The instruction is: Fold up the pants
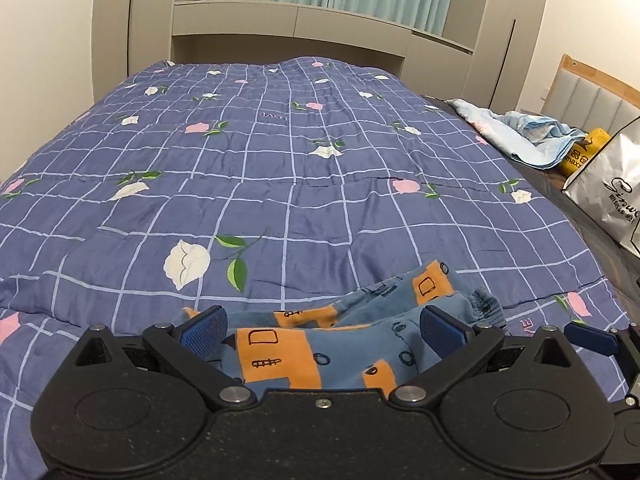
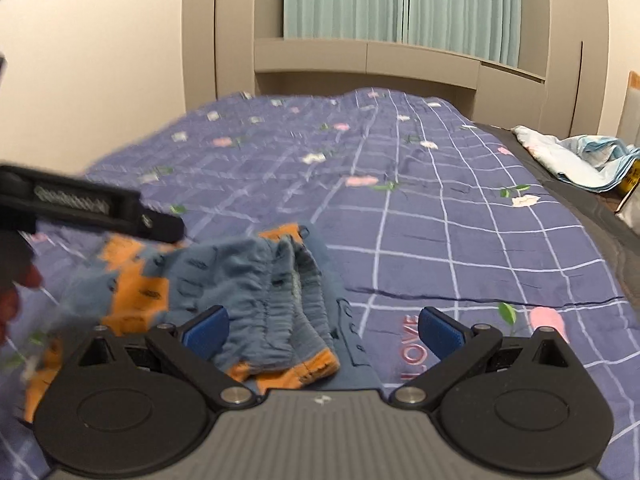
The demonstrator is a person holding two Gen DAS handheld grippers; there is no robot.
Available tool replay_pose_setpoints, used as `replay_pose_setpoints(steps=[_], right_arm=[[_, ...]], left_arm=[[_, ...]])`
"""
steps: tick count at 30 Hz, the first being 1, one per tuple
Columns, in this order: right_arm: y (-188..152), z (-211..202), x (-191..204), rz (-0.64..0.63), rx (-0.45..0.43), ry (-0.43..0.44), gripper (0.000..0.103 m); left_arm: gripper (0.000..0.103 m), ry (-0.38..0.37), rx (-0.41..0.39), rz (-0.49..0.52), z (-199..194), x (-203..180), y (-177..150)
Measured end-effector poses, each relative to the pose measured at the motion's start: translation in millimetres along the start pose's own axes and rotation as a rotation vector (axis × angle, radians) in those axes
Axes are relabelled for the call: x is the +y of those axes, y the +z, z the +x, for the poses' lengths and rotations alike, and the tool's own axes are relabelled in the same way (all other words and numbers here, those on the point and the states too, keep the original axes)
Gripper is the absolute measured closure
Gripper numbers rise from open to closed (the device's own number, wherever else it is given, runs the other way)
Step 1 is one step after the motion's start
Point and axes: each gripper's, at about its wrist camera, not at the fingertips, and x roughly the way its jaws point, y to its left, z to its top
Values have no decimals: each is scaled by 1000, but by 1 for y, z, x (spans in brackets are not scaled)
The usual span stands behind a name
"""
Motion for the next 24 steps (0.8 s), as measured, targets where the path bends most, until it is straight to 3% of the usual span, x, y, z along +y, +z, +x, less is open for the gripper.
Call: replay_pose_setpoints(steps=[10,17,24], right_arm=[[-23,-16,-22,22,24,-32,0],[-25,-13,-25,42,14,-21,0],[-28,-13,-23,33,-11,-19,0]], left_arm=[[1,9,-13,50,-11,9,-5],[1,81,-1,110,0,18,-24],[0,102,16,41,23,36,-25]])
